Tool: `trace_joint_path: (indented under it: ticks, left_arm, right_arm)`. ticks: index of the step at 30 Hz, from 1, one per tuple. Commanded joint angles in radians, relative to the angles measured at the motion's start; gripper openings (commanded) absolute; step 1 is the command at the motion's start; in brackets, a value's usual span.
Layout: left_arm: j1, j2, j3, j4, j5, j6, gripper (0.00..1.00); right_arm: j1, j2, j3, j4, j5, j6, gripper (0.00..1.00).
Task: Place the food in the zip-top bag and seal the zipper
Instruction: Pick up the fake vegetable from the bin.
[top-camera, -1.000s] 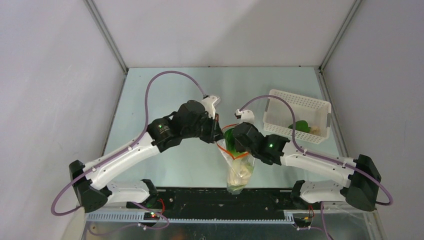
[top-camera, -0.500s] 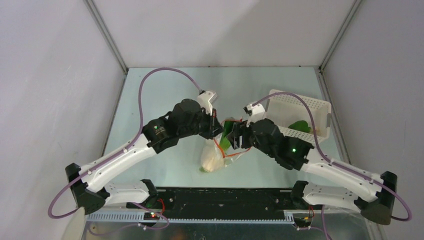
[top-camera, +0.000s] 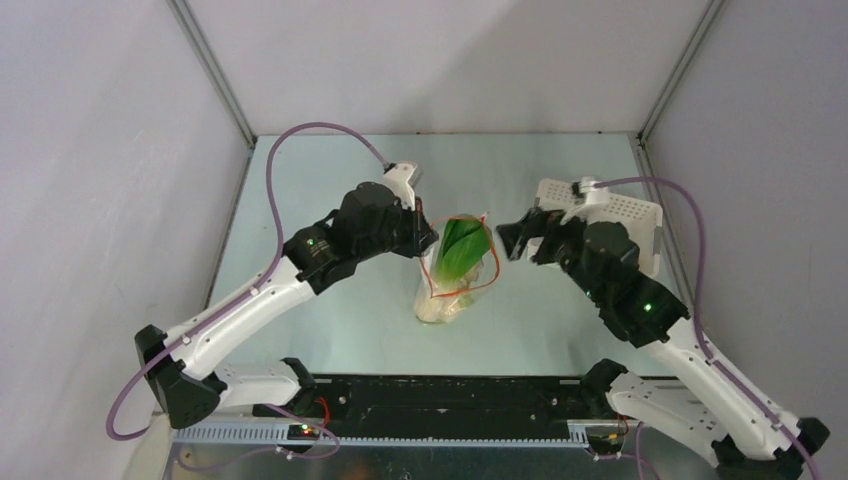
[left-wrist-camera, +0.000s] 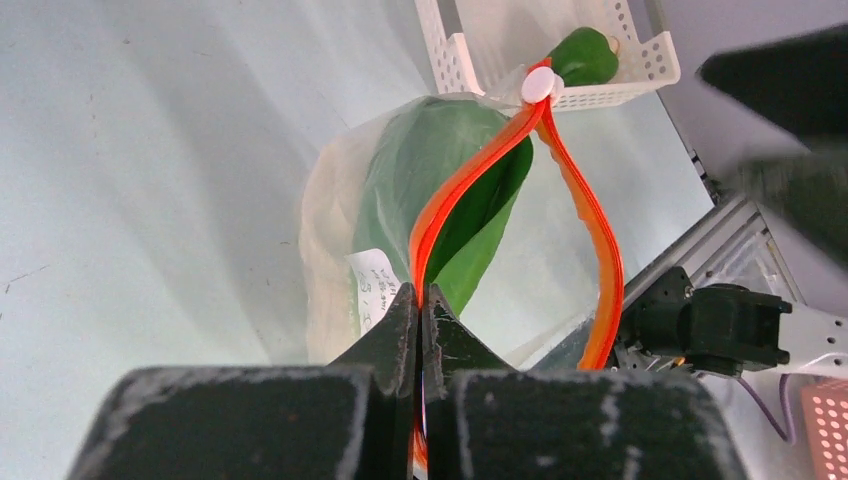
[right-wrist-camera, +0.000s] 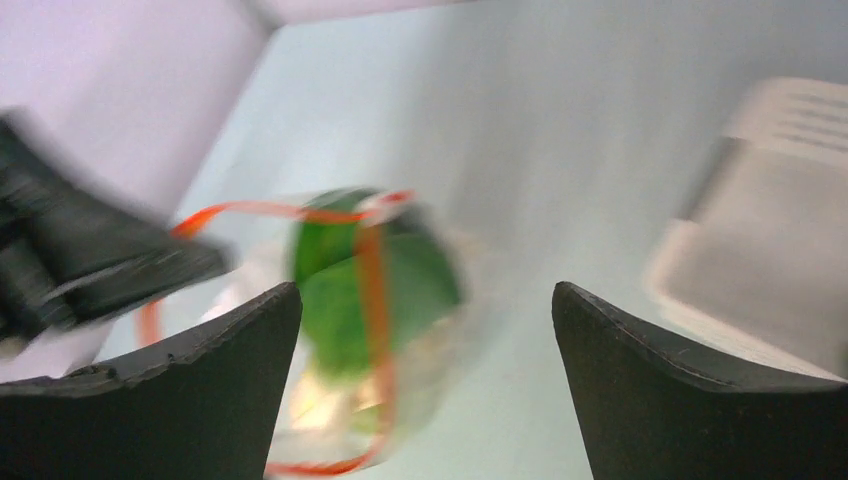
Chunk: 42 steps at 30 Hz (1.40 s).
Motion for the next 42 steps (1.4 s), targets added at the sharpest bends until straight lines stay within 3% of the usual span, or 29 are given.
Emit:
trace_joint_path:
  ticks: [1, 7, 17, 26, 42]
  left_arm:
    - [0.032, -0.014, 0.020, 0.083, 0.007, -0.021, 0.00]
    - [0.074, -0.043, 0.032, 0.035, -0.029, -0.004, 0.00]
    - [0.113, -0.079, 0.000, 0.013, -0.098, 0.042, 0.01]
    - [0.167, -0.031, -0.052, 0.054, -0.024, 0.027, 0.00]
    - [0.189, -0.024, -0.069, 0.104, 0.060, 0.037, 0.00]
  right_arm:
    - [-0.224, 0.007, 0.033, -0.161, 0.103, 0.067, 0.99]
    - [-0.685, 0.129, 0.036, -0.290, -0.014, 0.019, 0.99]
    - [-1.019, 0.430, 0.042, -0.223, -0.088, -0.102, 0.99]
    - [-1.032, 0.583, 0.051, -0.031, -0.157, -0.214, 0.99]
    - [-0.926, 0.846, 0.152, -0.156, -0.050, -0.226, 1.00]
